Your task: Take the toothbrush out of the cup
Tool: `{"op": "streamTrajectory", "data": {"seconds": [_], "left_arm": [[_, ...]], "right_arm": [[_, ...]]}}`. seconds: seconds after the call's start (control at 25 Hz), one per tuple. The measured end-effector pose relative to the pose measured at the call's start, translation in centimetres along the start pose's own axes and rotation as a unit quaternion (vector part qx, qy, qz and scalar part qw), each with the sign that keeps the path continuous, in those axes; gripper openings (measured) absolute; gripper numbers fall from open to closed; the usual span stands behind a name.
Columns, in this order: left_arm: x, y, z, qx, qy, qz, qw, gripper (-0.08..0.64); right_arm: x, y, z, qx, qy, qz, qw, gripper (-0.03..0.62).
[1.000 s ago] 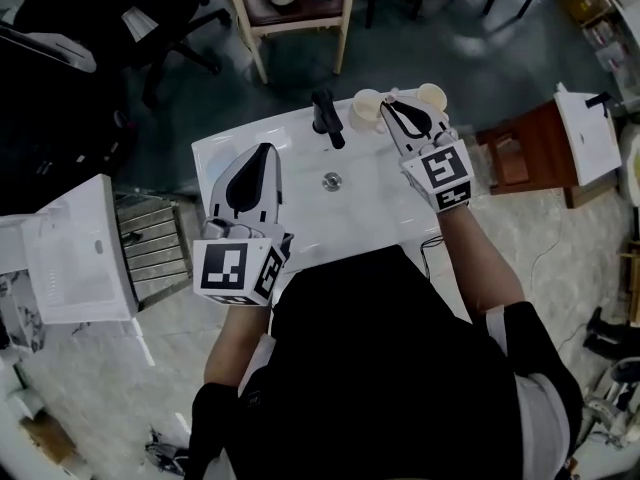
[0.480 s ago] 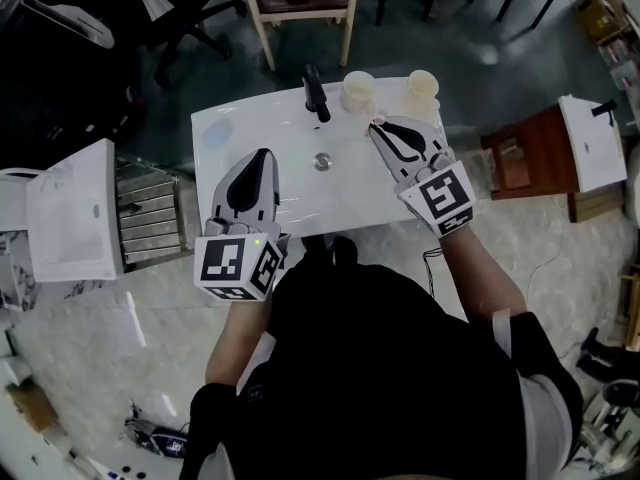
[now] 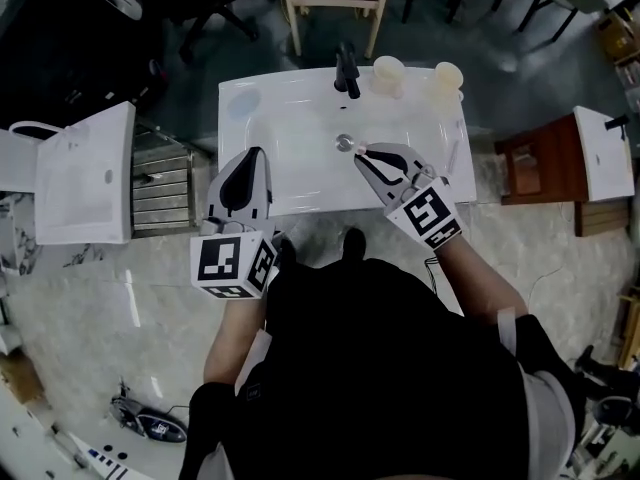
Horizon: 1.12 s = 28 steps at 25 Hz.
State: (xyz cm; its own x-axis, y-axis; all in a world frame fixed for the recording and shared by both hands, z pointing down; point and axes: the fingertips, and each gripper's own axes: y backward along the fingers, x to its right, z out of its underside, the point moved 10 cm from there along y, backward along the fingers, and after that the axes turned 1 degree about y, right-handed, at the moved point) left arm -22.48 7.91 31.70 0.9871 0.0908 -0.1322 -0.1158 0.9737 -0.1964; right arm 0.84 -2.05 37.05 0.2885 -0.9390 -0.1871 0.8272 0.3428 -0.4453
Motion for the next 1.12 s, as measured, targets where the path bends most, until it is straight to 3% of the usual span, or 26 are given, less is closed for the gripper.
{"op": "streamTrajectory", "data": {"seconds": [0.24,0.56,0.84,1.12], "left_arm": [[-6.2,4.1,0.7,-0.012,0.003,0.006,0.9999,0.017],[-12.3,7.2,2.6,-0.038,-0.017,0.066,0.9969,0.017],[-14.0,7.1,4.4,-0.043,0.03,0.051,0.9973,0.017],[-14.8,7.9,5.2,-0.057,0.038,0.037,0.997,0.017]], "right_arm": [[-5.6,-5.0,-1.1,-0.048,0.021,-0.021,0.998,0.043],[-11.7,-11.6,0.1,-0.163,0.064,-0.05,0.983,0.043],[-13.6,-15.8,1.5,-0.201,0.072,-0.106,0.971,0.043],[-14.8,-18.7,2.6,-0.218,0.086,-0.148,0.961,0.044]]}}
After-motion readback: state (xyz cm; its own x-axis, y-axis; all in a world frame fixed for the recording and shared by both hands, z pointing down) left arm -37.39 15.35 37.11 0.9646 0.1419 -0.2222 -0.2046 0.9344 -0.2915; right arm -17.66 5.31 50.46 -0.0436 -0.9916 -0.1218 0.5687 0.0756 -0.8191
